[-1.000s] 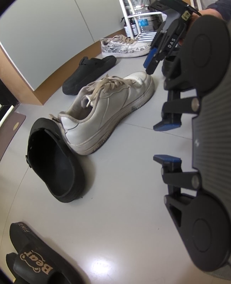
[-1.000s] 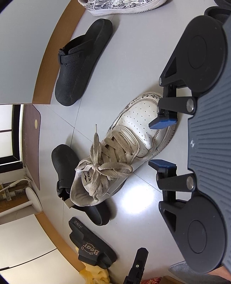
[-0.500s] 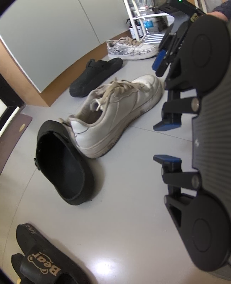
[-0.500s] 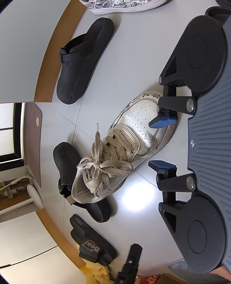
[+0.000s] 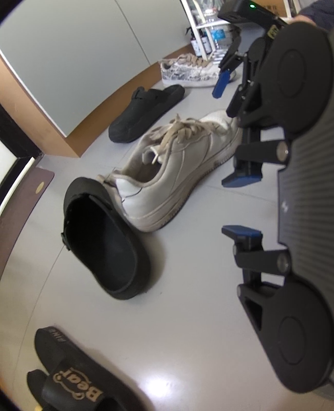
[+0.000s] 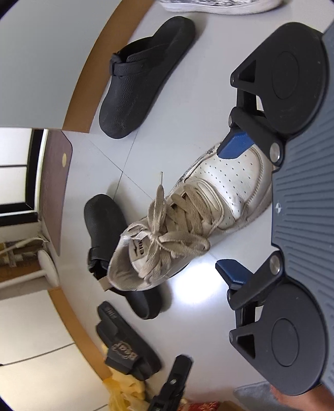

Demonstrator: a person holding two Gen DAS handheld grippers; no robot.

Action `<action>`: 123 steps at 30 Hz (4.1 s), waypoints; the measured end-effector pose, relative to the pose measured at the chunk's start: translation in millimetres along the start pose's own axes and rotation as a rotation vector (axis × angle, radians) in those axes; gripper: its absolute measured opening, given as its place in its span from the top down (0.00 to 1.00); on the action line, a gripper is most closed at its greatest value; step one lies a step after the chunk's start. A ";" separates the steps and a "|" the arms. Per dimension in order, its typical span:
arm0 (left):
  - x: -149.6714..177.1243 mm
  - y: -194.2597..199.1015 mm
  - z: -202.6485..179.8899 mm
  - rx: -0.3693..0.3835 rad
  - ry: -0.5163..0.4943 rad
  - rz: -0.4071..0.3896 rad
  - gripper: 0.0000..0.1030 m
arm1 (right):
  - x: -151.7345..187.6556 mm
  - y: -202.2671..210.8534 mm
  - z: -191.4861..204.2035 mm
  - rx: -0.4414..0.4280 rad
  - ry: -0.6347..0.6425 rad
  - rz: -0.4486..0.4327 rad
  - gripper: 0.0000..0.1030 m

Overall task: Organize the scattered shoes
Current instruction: 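Close the right tool on the sneaker's collar and lift it, then carry the sneaker with the right tool toward the row of black clogs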

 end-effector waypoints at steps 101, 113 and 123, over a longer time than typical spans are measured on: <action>7.4 -41.5 19.7 -0.068 0.069 0.033 0.32 | 2.7 -51.5 36.8 0.038 -0.472 0.028 0.12; 9.5 -36.7 11.7 0.006 0.083 0.010 0.32 | 43.9 -32.3 56.1 0.063 -0.544 0.117 0.13; 15.5 -36.4 7.2 0.021 0.080 0.019 0.32 | 78.5 -15.6 65.5 0.092 -0.620 0.162 0.13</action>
Point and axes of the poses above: each gripper's, at about its wrist camera, not at the fingertips, and y roughly against the way its jaws point, z to its left, x to its underside, the point moved 6 cm from there along -y, roughly the way its jaws point, and after that the axes turned 9 degrees about z, right-handed, at the moved point
